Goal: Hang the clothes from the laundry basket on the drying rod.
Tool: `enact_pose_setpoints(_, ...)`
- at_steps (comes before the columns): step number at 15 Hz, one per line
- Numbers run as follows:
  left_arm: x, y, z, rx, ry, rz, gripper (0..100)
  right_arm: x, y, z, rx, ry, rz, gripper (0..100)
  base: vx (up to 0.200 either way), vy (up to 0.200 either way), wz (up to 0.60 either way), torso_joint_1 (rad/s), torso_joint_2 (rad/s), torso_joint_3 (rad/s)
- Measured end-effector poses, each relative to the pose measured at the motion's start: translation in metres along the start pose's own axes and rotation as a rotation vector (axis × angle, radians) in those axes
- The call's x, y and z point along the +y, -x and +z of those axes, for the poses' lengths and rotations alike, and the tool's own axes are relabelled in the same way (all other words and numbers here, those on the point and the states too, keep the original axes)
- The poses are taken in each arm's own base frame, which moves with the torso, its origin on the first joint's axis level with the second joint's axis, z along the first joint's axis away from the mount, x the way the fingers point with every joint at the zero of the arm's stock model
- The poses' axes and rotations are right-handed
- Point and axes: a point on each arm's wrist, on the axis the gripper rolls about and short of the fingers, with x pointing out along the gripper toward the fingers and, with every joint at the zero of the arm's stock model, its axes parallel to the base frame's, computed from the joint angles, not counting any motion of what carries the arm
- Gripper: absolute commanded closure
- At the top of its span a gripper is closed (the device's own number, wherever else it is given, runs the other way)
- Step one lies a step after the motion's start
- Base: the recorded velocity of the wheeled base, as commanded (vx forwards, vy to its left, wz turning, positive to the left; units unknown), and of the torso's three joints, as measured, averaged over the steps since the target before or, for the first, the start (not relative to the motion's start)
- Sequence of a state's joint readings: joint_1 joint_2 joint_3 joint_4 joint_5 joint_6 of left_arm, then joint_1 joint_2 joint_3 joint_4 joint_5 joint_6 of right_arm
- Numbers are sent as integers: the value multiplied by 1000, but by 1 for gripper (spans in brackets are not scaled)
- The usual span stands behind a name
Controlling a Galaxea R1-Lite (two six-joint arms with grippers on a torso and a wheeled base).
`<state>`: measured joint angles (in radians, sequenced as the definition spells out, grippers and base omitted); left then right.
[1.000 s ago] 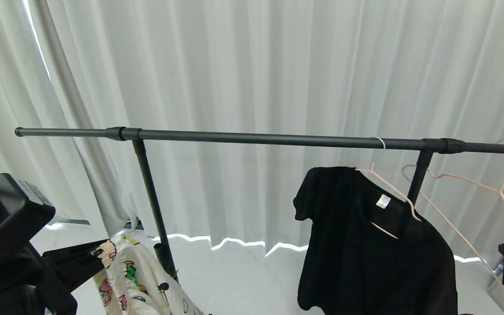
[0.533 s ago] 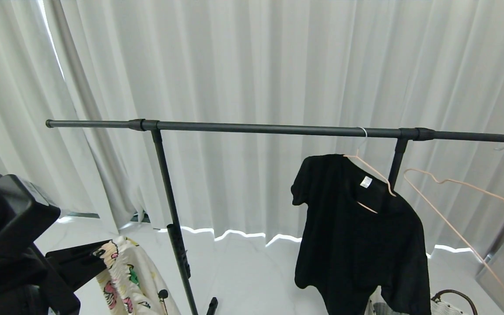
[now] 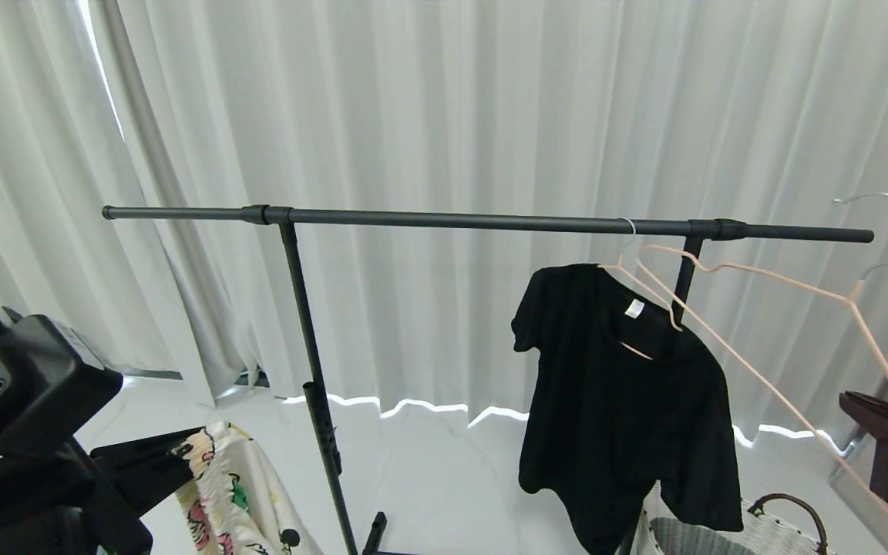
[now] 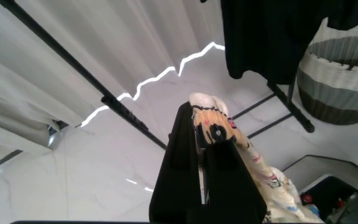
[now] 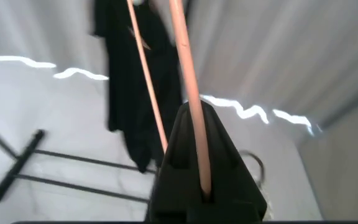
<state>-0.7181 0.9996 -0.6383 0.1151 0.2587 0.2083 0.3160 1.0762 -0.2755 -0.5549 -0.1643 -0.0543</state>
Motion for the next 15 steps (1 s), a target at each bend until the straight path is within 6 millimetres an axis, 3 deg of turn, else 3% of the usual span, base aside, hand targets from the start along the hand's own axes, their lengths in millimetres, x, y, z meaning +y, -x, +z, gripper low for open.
enact_pose_setpoints(4,5,-13,1,75,55,181,100,37,10,11,20,83,277,100,0,0,0,0,0,0)
enact_pose_setpoints(9,7,-36,19,25,143,282,100,81,39,2,77,233,651,100,0,0,0,0,0,0)
enact_pose_setpoints(15,5,-53,27,17,217,287,100,116,42,13,100,240,792,100,0,0,0,0,0,0)
